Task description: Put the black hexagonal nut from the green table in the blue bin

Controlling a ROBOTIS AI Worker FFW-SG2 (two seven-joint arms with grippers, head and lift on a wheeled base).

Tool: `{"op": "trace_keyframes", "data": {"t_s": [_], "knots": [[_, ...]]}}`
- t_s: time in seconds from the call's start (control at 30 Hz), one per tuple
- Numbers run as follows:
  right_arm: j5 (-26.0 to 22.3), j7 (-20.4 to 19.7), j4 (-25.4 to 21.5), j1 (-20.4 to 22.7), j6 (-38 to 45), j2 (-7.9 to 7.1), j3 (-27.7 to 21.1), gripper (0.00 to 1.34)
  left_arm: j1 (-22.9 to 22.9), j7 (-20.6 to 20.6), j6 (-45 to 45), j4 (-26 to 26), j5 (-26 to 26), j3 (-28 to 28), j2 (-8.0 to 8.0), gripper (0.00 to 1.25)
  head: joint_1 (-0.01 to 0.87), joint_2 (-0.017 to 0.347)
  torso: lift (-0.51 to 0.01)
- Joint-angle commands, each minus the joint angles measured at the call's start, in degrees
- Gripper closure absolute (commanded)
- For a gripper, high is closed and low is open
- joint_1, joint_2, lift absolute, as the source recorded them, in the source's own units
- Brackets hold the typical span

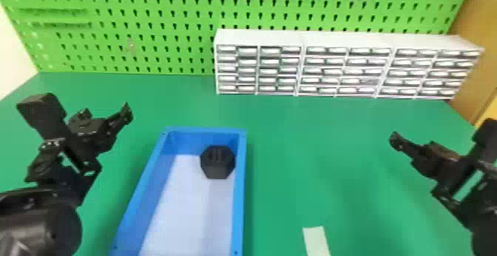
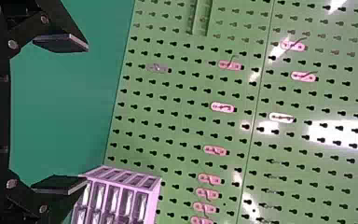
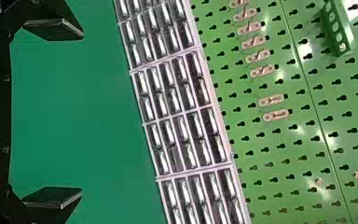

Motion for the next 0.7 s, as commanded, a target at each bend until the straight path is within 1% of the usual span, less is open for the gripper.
{"op": "trace_keyframes", "data": {"t_s": [0.0, 0.67], "knots": [[-0.1, 1.0, 0.2, -0.3, 1.0, -0.62, 0.0, 0.12, -0.1, 0.0, 0.0, 0.0, 0.0, -0.1, -0.01, 0.26, 0.666, 0.032, -0.100], [0.0, 1.7, 0.5, -0.5, 1.2, -0.62, 0.0, 0.12, 0.0, 0.0, 0.0, 0.0, 0.2, 0.2, -0.01, 0.26, 0.666, 0.032, -0.100]]}}
